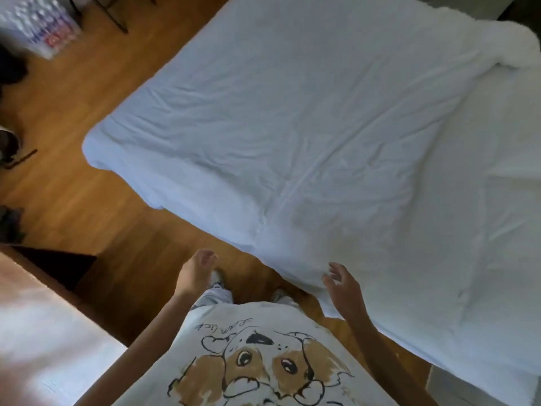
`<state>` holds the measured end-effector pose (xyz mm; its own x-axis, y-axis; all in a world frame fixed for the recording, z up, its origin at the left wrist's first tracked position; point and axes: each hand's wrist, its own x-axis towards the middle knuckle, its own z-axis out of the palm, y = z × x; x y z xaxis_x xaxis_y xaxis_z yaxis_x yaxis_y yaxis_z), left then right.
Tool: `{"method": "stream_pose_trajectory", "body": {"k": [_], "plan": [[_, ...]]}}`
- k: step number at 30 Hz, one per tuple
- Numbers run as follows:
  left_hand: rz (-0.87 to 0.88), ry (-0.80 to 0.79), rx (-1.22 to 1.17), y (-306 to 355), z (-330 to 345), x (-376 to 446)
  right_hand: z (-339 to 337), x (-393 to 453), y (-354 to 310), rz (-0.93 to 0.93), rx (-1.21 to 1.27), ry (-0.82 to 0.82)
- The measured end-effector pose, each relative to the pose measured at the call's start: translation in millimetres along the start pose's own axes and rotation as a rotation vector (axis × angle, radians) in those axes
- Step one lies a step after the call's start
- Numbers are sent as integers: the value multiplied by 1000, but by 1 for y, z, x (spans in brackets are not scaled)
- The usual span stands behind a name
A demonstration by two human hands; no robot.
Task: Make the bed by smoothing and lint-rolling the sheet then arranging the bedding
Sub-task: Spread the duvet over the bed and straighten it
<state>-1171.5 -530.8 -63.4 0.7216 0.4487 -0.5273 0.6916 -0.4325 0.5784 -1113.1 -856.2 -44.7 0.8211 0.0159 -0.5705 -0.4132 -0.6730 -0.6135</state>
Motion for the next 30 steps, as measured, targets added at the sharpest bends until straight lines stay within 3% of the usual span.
{"method": "stream_pose_trajectory", "body": {"k": [8,18,26,30], "plan": [[36,196,-192,-66,-112,30,83,36,-128,-163,-173,-161],[23,167,-170,-161,-307,115,292,57,-376,-446,-269,-278],[-95,246,-265,-206,-425,220,417,104,-525,-473,-322,-431],[-104,207,-233,-226,-485,292,467,160,-587,-434,-333,-449]]}}
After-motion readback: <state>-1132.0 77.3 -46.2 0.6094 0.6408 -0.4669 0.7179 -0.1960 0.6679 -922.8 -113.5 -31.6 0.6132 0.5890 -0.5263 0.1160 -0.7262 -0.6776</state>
